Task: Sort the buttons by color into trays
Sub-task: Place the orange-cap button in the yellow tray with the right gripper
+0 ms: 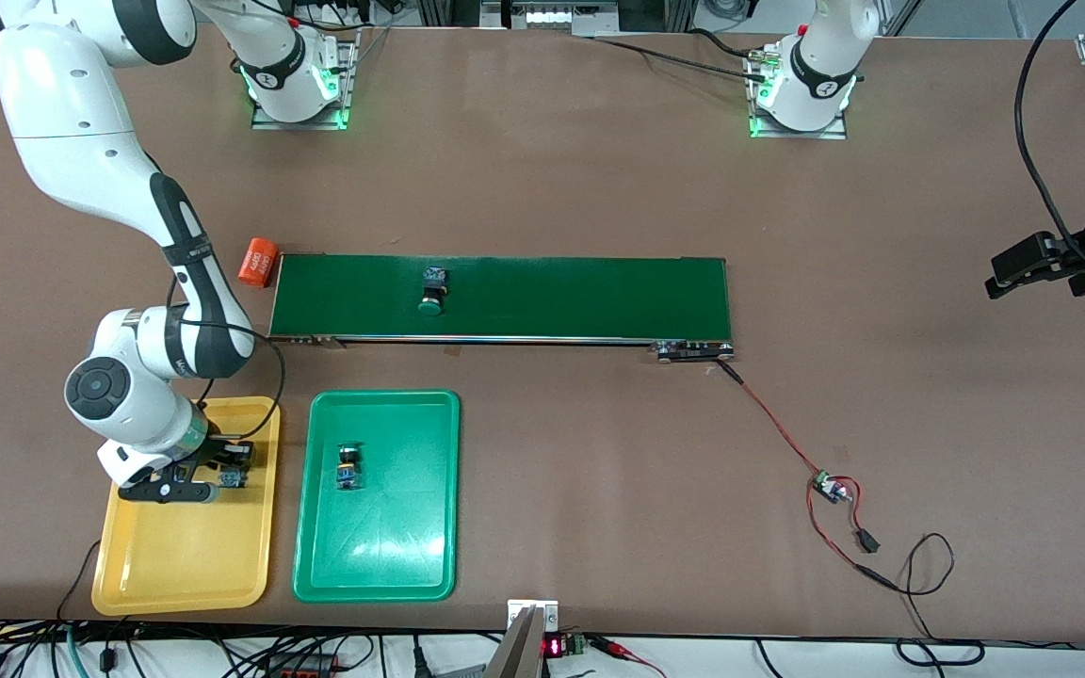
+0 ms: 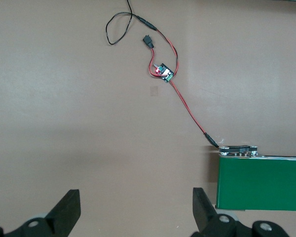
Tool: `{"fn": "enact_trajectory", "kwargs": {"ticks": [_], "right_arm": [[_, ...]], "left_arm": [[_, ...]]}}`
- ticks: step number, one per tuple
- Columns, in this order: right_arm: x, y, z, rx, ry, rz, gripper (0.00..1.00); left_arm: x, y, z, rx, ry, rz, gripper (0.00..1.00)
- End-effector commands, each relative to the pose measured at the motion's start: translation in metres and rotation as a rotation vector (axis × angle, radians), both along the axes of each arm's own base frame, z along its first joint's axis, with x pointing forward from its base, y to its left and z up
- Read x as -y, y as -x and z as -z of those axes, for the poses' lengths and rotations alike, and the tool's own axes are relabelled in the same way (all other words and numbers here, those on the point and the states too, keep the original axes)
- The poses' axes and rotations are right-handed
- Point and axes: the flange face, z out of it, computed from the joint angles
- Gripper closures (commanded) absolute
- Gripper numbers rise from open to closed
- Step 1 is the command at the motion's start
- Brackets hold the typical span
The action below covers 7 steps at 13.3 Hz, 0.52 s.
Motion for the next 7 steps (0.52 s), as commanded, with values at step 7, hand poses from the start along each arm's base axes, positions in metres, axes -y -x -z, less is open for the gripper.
{"fn": "enact_trajectory", "kwargs": {"ticks": [7], "right_arm": [[-0.040, 0.023, -0.065, -0.130, -0.024, 0.144, 0.05]], "left_arm": [[0.001, 0.003, -0.003, 0.000, -0.002, 0.010, 0.00]]}}
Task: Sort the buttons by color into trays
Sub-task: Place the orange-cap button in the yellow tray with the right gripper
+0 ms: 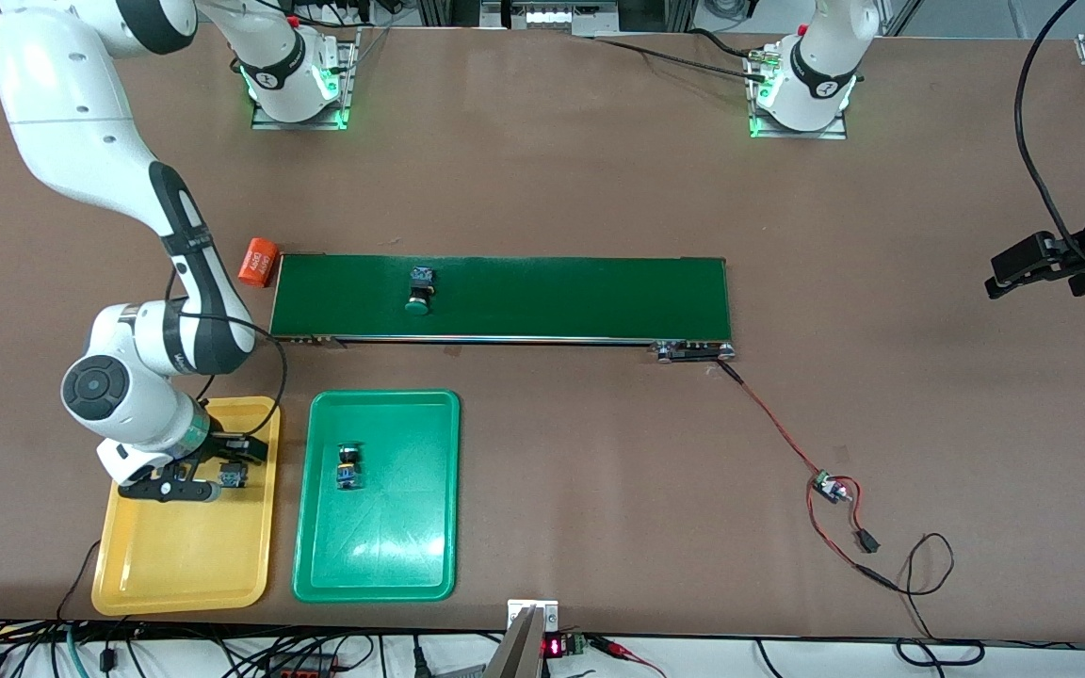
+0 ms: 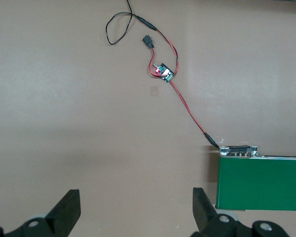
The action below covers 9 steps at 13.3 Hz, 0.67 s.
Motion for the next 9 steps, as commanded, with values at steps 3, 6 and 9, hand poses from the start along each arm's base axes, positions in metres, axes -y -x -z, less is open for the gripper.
{"fn": "enact_trajectory", "kwargs": {"ticks": [3, 6, 9], "right_arm": [[-0.053, 0.064, -0.041, -0.132, -0.157, 0.156, 0.02], [-0.071, 0.098, -0.047, -0.169, -0.160, 0.241, 0.00], [-0.106, 0.127, -0.047, -0.192, -0.166, 0.327, 0.00]], "left_arm": [[0.001, 0.003, -0.003, 0.000, -0.002, 0.010, 0.00], [0.001, 0.003, -0.003, 0.000, -0.002, 0.011, 0.00], [0.001, 0.003, -0.003, 0.002, -0.003, 0.011, 0.00]]}}
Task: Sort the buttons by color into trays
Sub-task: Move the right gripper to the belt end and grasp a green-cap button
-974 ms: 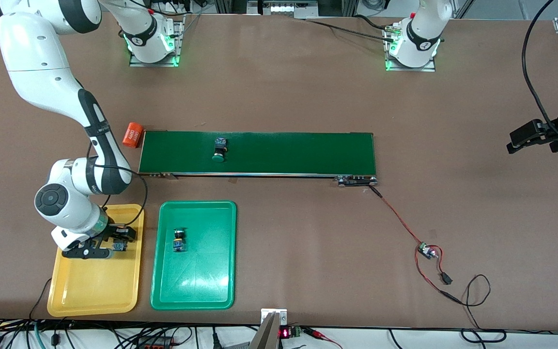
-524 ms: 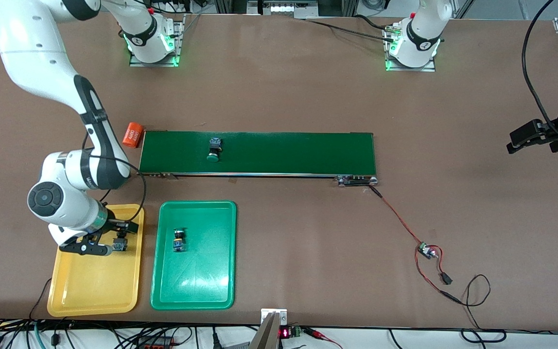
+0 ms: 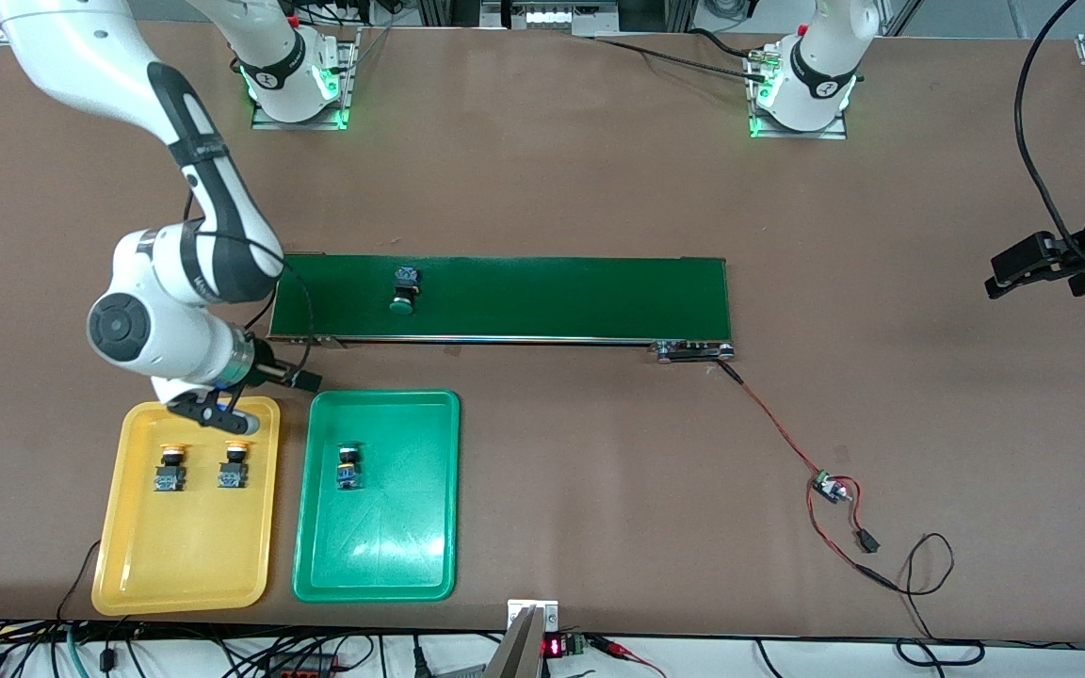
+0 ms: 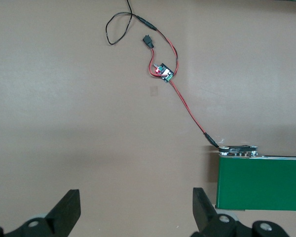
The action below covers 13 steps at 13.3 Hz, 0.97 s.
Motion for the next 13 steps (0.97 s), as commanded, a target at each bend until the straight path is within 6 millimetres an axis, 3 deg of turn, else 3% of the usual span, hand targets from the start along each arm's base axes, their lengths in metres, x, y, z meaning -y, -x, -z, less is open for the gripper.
{"fn": "enact_trajectory", "kwargs": {"ticks": [1, 5, 10, 13], "right_arm": [[-0.026, 0.037, -0.006, -0.014, -0.006, 0.082, 0.00], [-0.068, 0.087, 0.001, -0.030, 0.007, 0.093, 0.00], [-0.073, 0.110, -0.008, -0.029, 0.002, 0.066, 0.00], [-0.076, 0.127, 0.012, -0.011, -0.004, 0.041, 0.00]], "left_arm": [[0.001, 0.003, -0.003, 0.002, -0.003, 0.011, 0.00], [0.001, 0.003, -0.004, 0.005, -0.003, 0.011, 0.00], [0.001, 0.002, -0.003, 0.007, -0.003, 0.011, 0.00], [-0.001, 0.001, -0.001, 0.003, -0.002, 0.006, 0.00]]}}
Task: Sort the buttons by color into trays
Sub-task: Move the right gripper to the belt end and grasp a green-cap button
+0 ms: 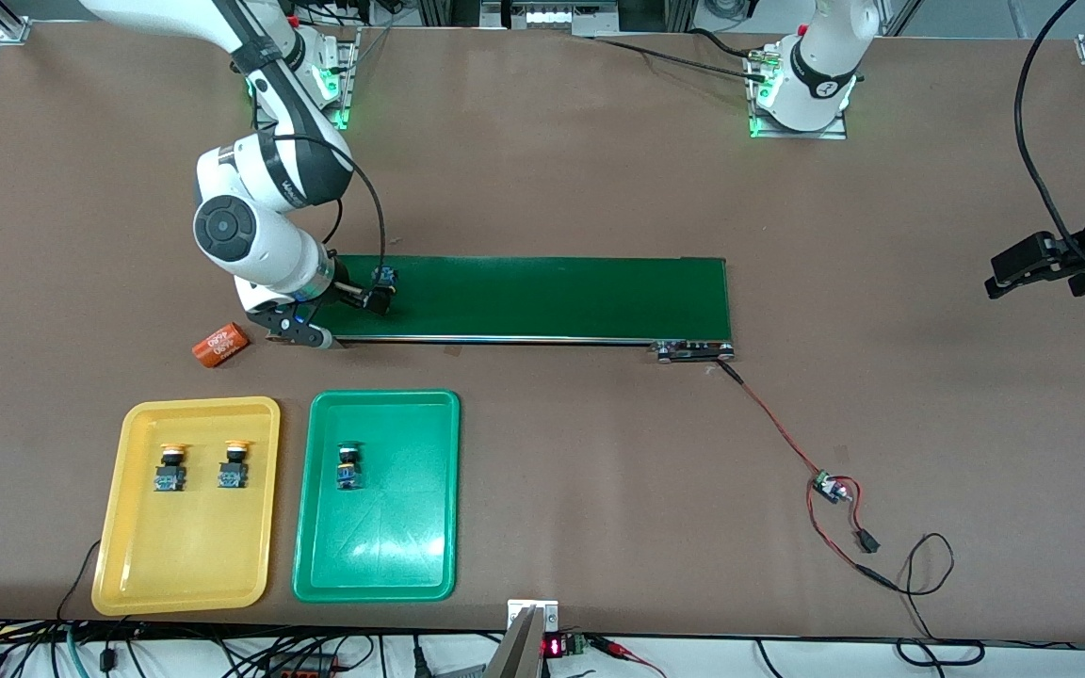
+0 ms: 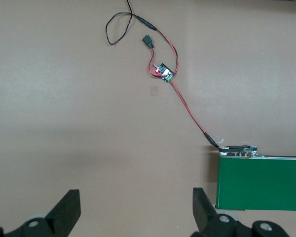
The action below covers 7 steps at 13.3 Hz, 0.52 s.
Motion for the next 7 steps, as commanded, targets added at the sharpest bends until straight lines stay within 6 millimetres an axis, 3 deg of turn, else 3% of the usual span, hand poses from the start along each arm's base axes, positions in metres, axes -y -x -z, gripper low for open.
{"fn": "enact_trajectory", "kwargs": {"ticks": [1, 3, 4, 6, 7], "right_arm": [[-0.0005, 0.0264, 0.0187, 0.023, -0.014, -0.018, 0.00], [-0.0009, 0.0333, 0.0273, 0.028, -0.018, -0.036, 0.00], [0.0014, 0.0325, 0.0281, 0.028, -0.020, -0.051, 0.12], [0.0043, 0.0310, 0.0277, 0.028, -0.022, -0.060, 0.66], [0.0041, 0.0303, 0.0268, 0.028, -0.023, -0.058, 0.86]], "left_arm": [[-0.0011, 0.0014, -0.0015, 0.005, -0.002, 0.006, 0.00], [-0.0010, 0.0014, -0.0008, 0.003, -0.002, 0.005, 0.00], [-0.0010, 0.0014, -0.0008, 0.003, -0.002, 0.005, 0.00], [-0.0010, 0.0016, -0.0007, 0.002, -0.002, 0.005, 0.00], [-0.0010, 0.0016, -0.0007, 0.002, -0.002, 0.005, 0.00]]}}
